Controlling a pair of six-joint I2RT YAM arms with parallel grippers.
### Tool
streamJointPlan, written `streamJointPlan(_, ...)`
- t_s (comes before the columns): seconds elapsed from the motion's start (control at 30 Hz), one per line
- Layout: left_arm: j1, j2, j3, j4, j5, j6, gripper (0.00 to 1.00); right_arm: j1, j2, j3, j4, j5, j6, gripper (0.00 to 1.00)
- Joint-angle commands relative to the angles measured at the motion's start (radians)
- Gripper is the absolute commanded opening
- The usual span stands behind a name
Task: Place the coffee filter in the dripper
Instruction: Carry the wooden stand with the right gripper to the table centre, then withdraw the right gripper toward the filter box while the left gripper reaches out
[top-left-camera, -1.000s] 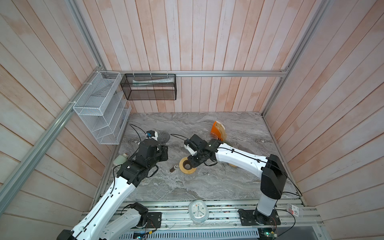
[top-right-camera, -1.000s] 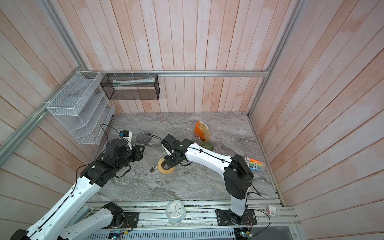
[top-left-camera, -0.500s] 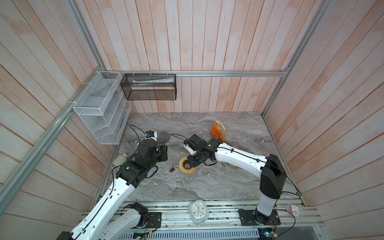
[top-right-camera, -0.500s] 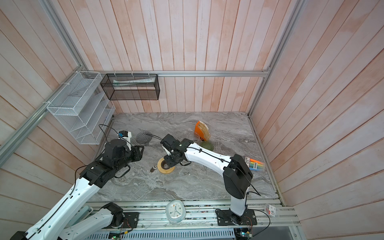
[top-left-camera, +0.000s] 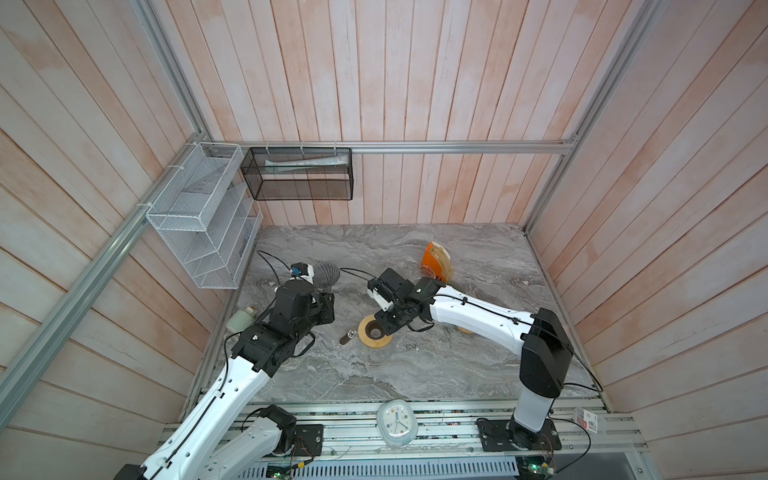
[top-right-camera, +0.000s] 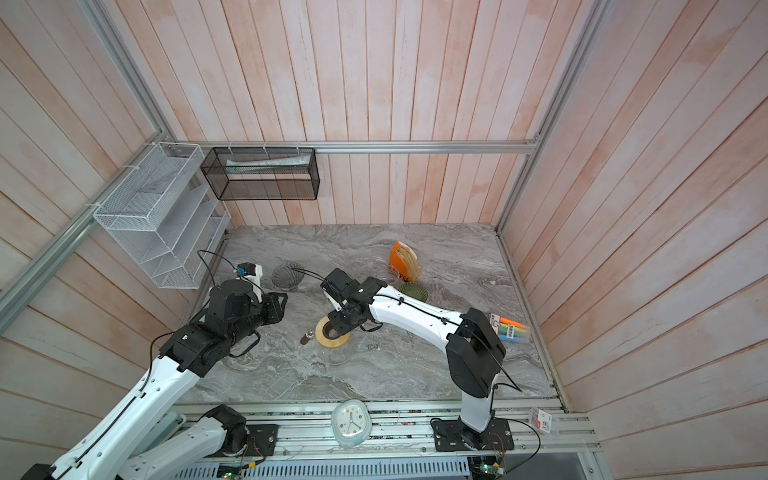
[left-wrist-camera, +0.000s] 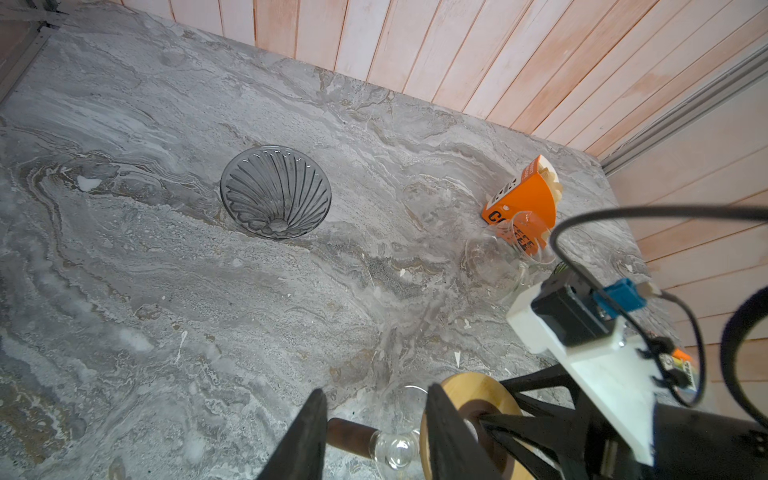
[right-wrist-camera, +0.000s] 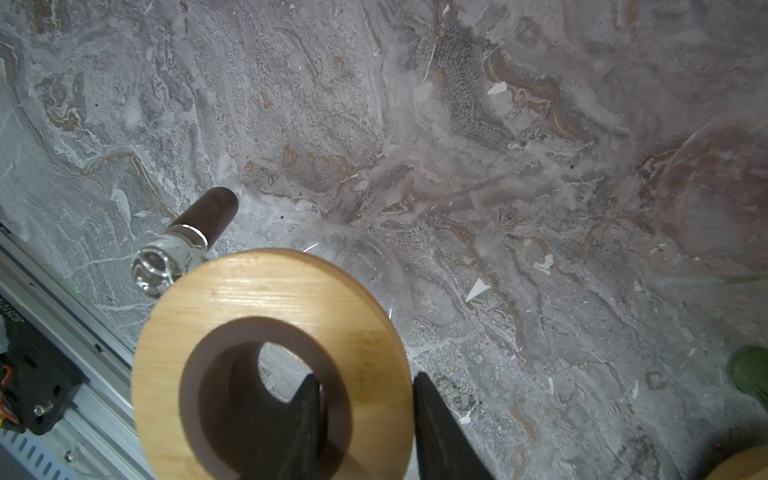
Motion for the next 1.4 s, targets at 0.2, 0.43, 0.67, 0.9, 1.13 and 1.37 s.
streamJointPlan(0.2, 0.005, -0.017, -0.023, 0.017, 0.001, 0.01, 0.42, 0.005, -0.023, 0.029, -0.032, -0.031, 0.008, 0.39)
streamJointPlan(0.43, 0.006, -0.016, -0.026, 0.023, 0.004, 0.007, 0.42, 0.005, -0.036, 0.018, -0.032, -0.043, 0.021, 0.39)
streamJointPlan(0.67, 0.006, -0.009, -0.028, 0.029, 0.013, 0.003, 0.42, 0.005, -0.06, 0.024, -0.033, -0.02, 0.03, 0.41)
streamJointPlan(0.9, 0.006, 0.01, -0.003, 0.024, 0.012, 0.002, 0.42, -0.023, -0.112, 0.047, -0.04, 0.048, 0.039, 0.42)
streamJointPlan(1.13, 0.099, 0.15, 0.143, -0.009, 0.119, 0.012, 0.42, -0.124, -0.251, -0.05, 0.183, 0.025, 0.095, 0.42)
streamJointPlan(1.37, 0.317, 0.305, 0.224, 0.005, 0.37, -0.002, 0.48, -0.264, -0.279, -0.066, 0.312, -0.05, 0.065, 0.42)
